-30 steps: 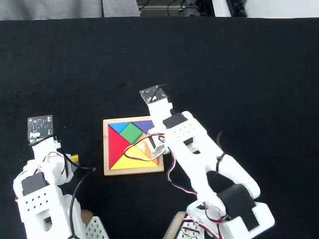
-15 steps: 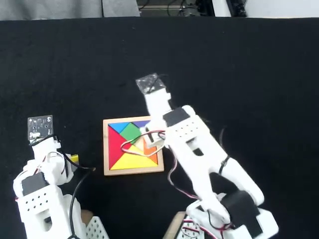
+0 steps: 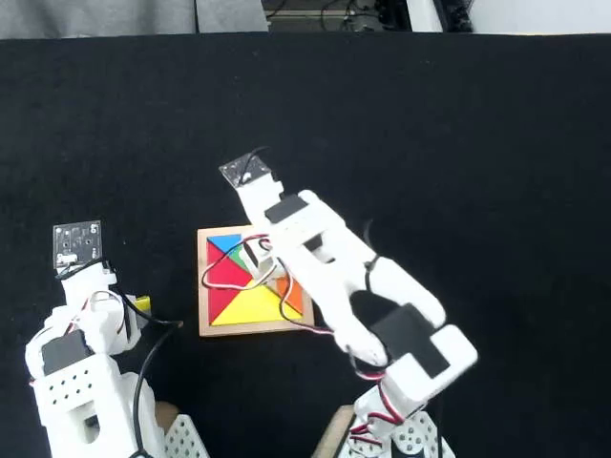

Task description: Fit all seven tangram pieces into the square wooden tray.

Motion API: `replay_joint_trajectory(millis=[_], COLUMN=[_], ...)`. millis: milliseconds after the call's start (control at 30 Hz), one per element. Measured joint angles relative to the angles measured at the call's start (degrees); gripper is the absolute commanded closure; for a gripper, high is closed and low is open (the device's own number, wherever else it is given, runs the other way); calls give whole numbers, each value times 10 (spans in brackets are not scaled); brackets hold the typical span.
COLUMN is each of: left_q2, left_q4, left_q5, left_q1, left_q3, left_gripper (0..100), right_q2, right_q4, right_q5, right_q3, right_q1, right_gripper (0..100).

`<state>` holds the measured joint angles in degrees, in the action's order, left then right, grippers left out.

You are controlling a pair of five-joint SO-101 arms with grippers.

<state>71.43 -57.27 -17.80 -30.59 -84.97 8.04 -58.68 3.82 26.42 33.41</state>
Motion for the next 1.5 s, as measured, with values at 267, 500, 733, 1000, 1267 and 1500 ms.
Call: replay_joint_trajectory(millis=[267, 500, 733, 1000, 1267, 1500], left_q2=[0, 0, 0, 0, 0, 0], left_q4=[0, 0, 0, 0, 0, 0], left_q5=[0, 0, 0, 0, 0, 0], left_q1=[0, 0, 0, 0, 0, 0], left_q3=[0, 0, 0, 0, 0, 0], left_gripper=[730, 730, 730, 730, 730, 730], right_q2=[15, 15, -2, -166, -115, 10], right_q4=[18, 44, 16, -47, 4, -98], right_q5=[-1, -2, -4, -4, 106, 286], right_q3=[-7, -7, -7, 3, 33, -123], right_q1=[1, 1, 1, -79, -160, -146], right_gripper=[988, 988, 988, 982, 762, 762])
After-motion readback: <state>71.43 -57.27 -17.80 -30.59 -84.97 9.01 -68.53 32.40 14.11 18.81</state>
